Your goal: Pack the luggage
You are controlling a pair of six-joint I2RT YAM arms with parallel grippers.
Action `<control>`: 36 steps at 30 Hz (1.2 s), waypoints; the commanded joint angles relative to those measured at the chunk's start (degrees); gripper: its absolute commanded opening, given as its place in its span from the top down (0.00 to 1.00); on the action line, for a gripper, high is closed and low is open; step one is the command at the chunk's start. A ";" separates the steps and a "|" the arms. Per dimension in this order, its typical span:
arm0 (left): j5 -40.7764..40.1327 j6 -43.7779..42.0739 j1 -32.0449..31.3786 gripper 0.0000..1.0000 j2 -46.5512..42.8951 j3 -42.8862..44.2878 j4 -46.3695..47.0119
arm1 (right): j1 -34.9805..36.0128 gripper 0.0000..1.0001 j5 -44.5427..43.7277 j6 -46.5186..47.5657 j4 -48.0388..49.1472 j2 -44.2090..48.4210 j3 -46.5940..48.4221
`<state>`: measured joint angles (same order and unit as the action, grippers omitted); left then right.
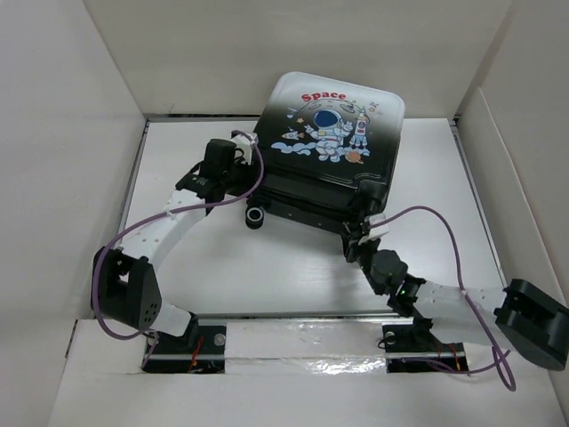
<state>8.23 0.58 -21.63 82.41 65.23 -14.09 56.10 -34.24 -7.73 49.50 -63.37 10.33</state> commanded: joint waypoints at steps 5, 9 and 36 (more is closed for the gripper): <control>4.34 9.60 -11.58 1.00 -0.93 -1.06 11.06 | -5.02 1.00 16.99 -5.63 -7.91 11.78 6.01; 3.73 16.37 -20.72 1.00 -0.41 -3.88 21.11 | -4.07 1.00 21.05 -5.37 -9.42 6.97 9.71; 1.27 37.65 -16.33 1.00 -45.49 -41.05 34.91 | -18.56 1.00 65.87 1.92 -5.37 -28.63 34.75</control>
<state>3.64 38.20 -35.66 45.06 26.44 16.53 47.46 24.12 -1.34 42.81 -91.39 39.38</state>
